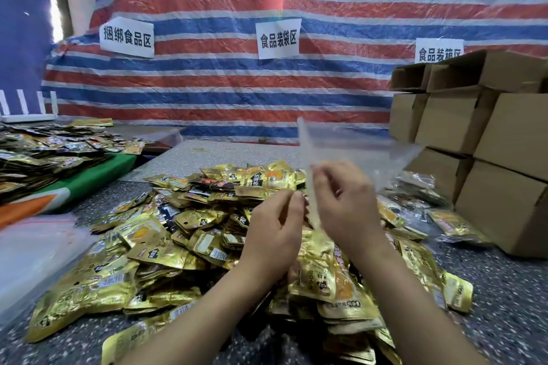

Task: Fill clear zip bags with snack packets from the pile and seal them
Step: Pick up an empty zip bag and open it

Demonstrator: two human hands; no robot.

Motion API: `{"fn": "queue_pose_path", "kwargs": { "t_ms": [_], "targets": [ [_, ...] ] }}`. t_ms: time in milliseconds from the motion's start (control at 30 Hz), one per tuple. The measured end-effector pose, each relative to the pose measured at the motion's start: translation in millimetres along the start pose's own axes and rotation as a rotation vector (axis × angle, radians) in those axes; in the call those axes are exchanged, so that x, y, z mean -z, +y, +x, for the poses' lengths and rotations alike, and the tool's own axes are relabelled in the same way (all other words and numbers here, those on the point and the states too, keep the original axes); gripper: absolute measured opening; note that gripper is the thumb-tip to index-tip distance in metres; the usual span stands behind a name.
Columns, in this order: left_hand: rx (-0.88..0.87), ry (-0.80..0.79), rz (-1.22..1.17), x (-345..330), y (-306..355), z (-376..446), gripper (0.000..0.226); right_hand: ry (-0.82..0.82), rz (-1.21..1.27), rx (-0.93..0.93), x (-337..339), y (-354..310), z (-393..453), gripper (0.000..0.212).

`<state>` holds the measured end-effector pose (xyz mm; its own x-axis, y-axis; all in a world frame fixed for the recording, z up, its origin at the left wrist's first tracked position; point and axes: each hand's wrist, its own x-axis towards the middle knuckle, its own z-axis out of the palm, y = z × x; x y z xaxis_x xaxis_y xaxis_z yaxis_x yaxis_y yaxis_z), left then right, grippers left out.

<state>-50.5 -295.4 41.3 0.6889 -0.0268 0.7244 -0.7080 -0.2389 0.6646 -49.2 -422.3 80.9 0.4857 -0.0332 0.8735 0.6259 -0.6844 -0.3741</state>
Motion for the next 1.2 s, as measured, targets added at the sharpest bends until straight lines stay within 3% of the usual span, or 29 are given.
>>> {"fn": "queue_pose_path", "kwargs": {
  "t_ms": [100, 233, 300, 633, 733, 933, 1200],
  "targets": [
    [0.074, -0.090, -0.079, 1.3, 2.0, -1.2, 0.031, -0.144, 0.094, -0.179, -13.6, 3.8, -21.2, 0.021],
    [0.117, -0.143, -0.054, 6.7, -7.4, -8.4, 0.024, -0.238, 0.304, -0.387, -19.4, 5.5, -32.7, 0.029],
    [0.121, -0.139, -0.001, 12.1, -14.5, -8.7, 0.023, -0.239, 0.399, -0.492, -22.7, 4.7, -34.8, 0.022],
    [-0.061, -0.103, 0.215, 20.6, -35.4, -18.0, 0.021, -0.307, 0.708, -0.751, -23.6, 7.0, -45.1, 0.011],
    [-0.106, -0.107, 0.301, 21.9, -37.1, -17.8, 0.016, -0.310, 0.636, -0.653, -21.5, 3.6, -43.2, 0.018],
    [-0.073, -0.233, 0.289, 25.5, -31.9, -18.0, 0.015, -0.255, 0.153, -0.209, -18.0, 1.0, -45.6, 0.022],
    [-0.077, -0.327, 0.267, 34.1, -26.9, -13.3, 0.044, -0.294, 0.326, -0.319, -13.1, 4.0, -46.2, 0.026]
  ]
}}
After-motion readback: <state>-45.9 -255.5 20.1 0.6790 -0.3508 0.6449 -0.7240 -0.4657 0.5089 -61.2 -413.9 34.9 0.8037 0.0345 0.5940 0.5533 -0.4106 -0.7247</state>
